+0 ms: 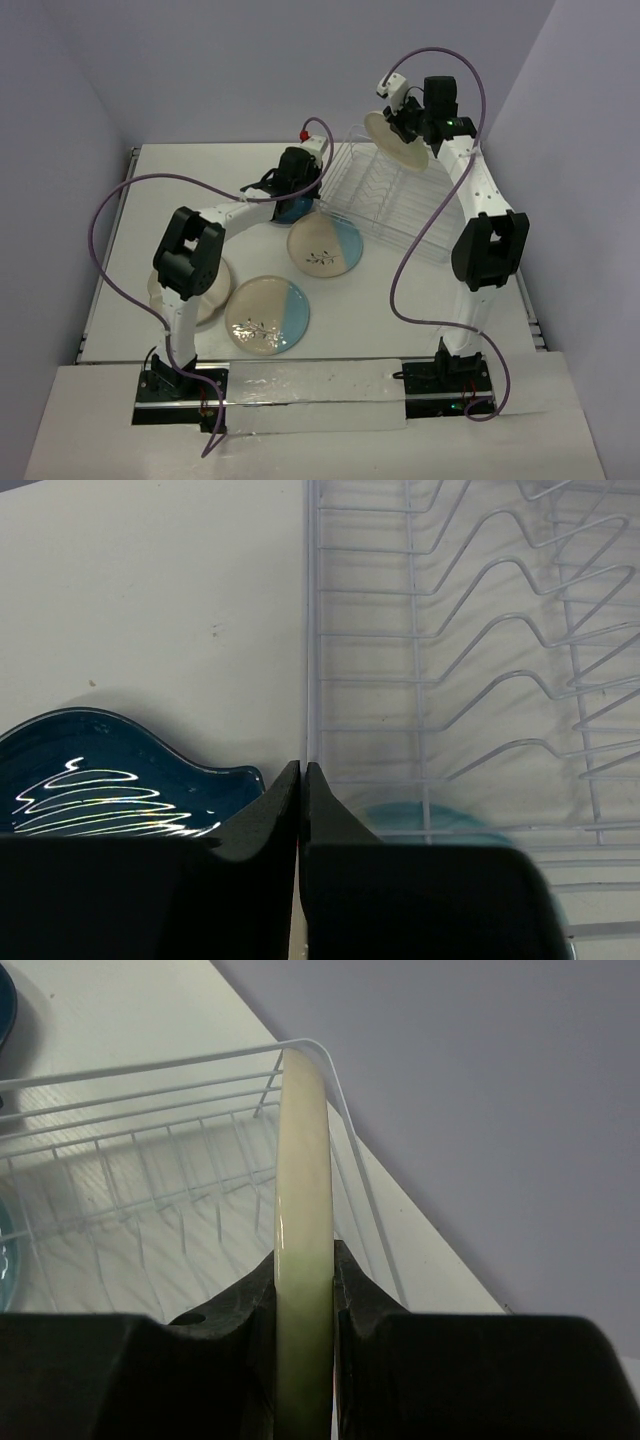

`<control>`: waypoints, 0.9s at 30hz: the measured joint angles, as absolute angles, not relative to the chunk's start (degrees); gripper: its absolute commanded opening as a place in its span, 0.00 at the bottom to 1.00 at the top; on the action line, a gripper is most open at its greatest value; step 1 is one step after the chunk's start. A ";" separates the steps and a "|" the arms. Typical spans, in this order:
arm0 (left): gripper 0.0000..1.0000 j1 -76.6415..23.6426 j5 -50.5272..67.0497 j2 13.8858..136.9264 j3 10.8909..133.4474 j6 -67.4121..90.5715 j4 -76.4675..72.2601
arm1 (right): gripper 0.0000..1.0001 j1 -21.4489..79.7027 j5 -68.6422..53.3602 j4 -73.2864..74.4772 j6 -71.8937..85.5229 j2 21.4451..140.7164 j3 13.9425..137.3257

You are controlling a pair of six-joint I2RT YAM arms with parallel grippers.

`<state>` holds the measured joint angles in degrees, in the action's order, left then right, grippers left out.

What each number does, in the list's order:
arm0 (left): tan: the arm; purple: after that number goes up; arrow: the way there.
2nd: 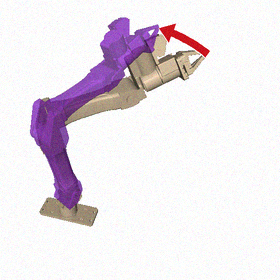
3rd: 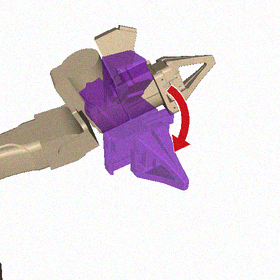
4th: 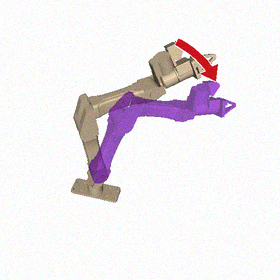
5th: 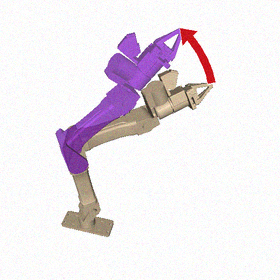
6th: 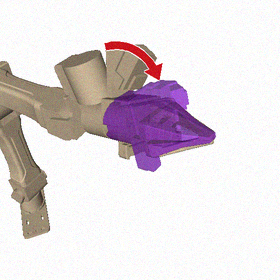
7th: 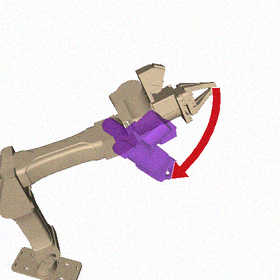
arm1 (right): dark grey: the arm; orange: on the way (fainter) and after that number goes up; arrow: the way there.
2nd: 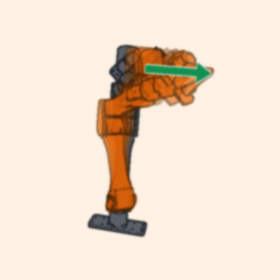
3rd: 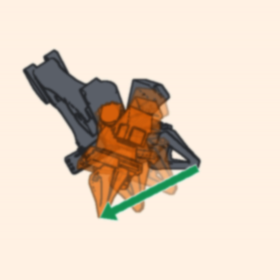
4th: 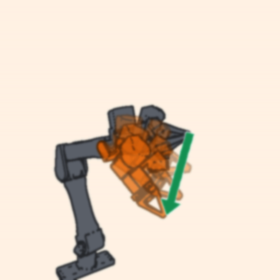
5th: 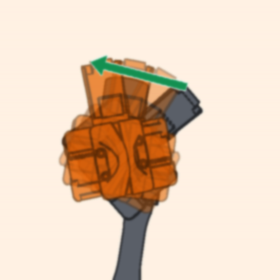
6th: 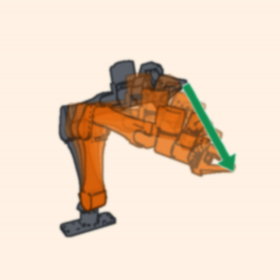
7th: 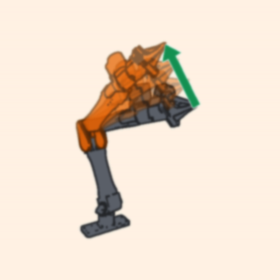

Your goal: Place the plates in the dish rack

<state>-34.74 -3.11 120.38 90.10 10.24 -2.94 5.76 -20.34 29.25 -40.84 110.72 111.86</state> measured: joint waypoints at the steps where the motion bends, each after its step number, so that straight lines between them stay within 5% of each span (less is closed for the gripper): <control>1: 0.32 -34.66 -2.94 120.30 90.01 10.08 -2.90 | 0.00 5.76 -20.31 29.16 -41.03 111.58 112.53; 6: 0.62 -34.09 -2.20 119.86 89.47 9.01 -2.00 | 0.00 5.89 -20.33 28.39 -41.66 116.17 115.89; 13: 0.91 -33.40 -1.26 119.78 89.54 8.24 -1.68 | 0.00 6.04 -20.87 27.20 -42.04 117.23 116.60; 17: 0.99 -33.19 -0.82 119.44 90.30 8.20 -1.48 | 0.00 6.13 -21.70 26.70 -42.37 117.42 116.59; 27: 0.99 -31.36 -2.24 112.61 90.43 10.01 -2.77 | 0.00 6.13 -22.79 25.71 -42.64 118.04 116.57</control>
